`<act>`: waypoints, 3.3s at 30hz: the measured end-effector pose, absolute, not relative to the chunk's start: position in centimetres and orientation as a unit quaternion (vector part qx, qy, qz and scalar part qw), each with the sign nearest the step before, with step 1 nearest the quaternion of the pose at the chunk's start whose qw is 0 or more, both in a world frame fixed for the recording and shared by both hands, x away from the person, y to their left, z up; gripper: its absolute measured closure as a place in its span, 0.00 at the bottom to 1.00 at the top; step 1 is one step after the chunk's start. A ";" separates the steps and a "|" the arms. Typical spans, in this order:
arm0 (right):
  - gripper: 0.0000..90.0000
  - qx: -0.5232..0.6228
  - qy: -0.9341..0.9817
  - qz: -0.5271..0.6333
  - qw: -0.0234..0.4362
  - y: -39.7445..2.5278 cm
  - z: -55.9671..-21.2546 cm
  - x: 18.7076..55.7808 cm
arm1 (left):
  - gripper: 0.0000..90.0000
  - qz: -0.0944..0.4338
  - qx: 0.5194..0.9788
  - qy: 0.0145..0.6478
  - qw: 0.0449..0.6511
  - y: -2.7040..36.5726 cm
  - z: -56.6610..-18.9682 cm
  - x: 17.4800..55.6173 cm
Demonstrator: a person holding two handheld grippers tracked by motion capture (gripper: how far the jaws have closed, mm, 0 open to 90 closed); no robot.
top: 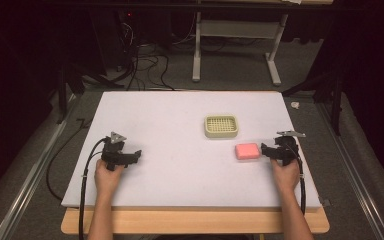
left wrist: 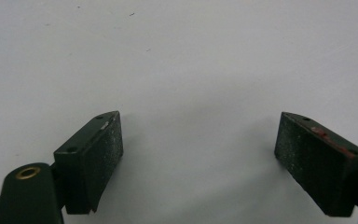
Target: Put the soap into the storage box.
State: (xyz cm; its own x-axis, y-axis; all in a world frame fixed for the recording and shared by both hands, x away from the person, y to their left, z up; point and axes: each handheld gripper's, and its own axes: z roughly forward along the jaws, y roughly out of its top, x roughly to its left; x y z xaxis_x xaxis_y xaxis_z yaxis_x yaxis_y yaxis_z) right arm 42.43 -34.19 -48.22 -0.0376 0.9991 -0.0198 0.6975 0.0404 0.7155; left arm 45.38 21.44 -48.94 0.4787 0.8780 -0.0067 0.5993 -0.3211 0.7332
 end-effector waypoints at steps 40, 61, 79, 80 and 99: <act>0.20 0.640 0.670 0.269 0.263 -34.6 -47.9 42.5 | 0.17 0.202 0.787 0.469 0.345 21.4 -48.9 45.4; 0.22 0.639 0.657 0.303 0.262 -35.0 -47.1 39.8 | 0.17 0.202 0.787 0.469 0.345 21.4 -48.9 45.4; 0.23 0.605 0.669 0.343 0.262 -33.2 -45.6 36.3 | 0.17 0.202 0.787 0.469 0.345 21.4 -48.9 45.4; 0.23 0.603 0.670 0.345 0.261 -33.0 -45.6 36.2 | 0.17 0.202 0.787 0.469 0.345 21.4 -48.9 45.4; 0.19 0.579 0.695 0.347 0.248 -29.8 -45.9 35.9 | 0.17 0.202 0.787 0.470 0.345 21.4 -48.9 45.4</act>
